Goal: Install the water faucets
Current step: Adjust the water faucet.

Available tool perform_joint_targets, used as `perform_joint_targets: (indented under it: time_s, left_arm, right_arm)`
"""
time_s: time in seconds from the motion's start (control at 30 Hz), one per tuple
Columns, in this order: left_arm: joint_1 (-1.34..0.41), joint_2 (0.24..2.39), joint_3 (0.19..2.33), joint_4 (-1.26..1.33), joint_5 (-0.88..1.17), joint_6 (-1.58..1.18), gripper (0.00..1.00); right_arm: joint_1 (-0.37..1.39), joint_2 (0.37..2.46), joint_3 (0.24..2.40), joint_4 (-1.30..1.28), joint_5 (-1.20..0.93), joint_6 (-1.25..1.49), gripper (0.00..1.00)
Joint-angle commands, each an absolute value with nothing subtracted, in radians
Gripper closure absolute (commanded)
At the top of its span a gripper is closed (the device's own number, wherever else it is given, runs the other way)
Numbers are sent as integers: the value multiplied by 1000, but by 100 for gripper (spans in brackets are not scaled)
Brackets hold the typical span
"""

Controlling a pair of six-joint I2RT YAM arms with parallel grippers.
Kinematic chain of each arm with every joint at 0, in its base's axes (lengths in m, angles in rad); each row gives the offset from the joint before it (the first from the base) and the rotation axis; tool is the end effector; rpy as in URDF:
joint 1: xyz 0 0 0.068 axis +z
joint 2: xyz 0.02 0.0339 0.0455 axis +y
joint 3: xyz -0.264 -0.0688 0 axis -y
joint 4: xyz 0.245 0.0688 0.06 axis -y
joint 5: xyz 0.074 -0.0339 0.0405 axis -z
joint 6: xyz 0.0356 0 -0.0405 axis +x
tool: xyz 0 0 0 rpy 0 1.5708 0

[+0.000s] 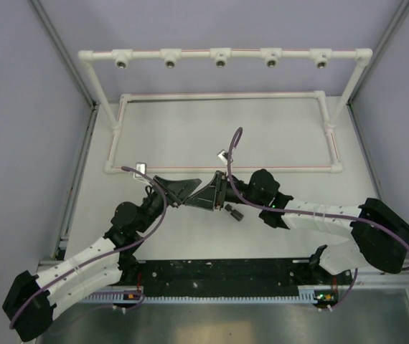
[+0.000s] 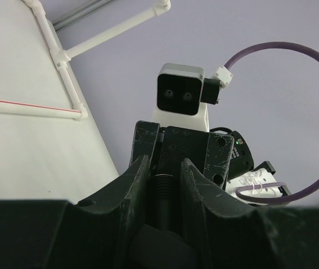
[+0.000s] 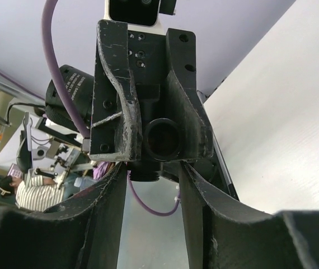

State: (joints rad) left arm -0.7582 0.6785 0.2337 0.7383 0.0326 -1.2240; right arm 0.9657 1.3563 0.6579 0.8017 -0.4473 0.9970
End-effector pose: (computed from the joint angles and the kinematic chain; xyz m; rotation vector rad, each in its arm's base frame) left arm 0.1200 -0.1152 0.2596 -0.3112 1.4534 -1.6878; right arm 0.1555 0.2518 0.2708 -0.4144 1.7583 1.8362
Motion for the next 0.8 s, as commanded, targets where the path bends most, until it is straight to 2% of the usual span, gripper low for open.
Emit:
perform_joint_targets:
  time_s: [0.0,0.17,0.43,0.53,0.67,0.7,0.77]
  left_arm:
    - [-767,666,242,830,52,-1233,100]
    - [-767,664,239,831,54,-1233,100]
    - [-767,658,229,838,41,-1230,100]
    - [-767,652,225,835,35,-1224,100]
    - [-767,643,222,827,31,-1220,100]
    - [-767,641,221,825,31,-1220,100]
    - [-767,634,219,824,34,-1216,92]
  right_arm:
    - [979,1382,729,867,-449,999,60]
    - [985,1394,741,868,-449,1000,63]
    - [994,1414,756,882,-463,1014,73]
    - [1000,1417,758,884,-466,1014,82]
    - [1000,1420,752,887,-468,1019,100]
    - [999,1420,750,887,-468,1019,100]
    - [999,1416,747,887,-466,1020,100]
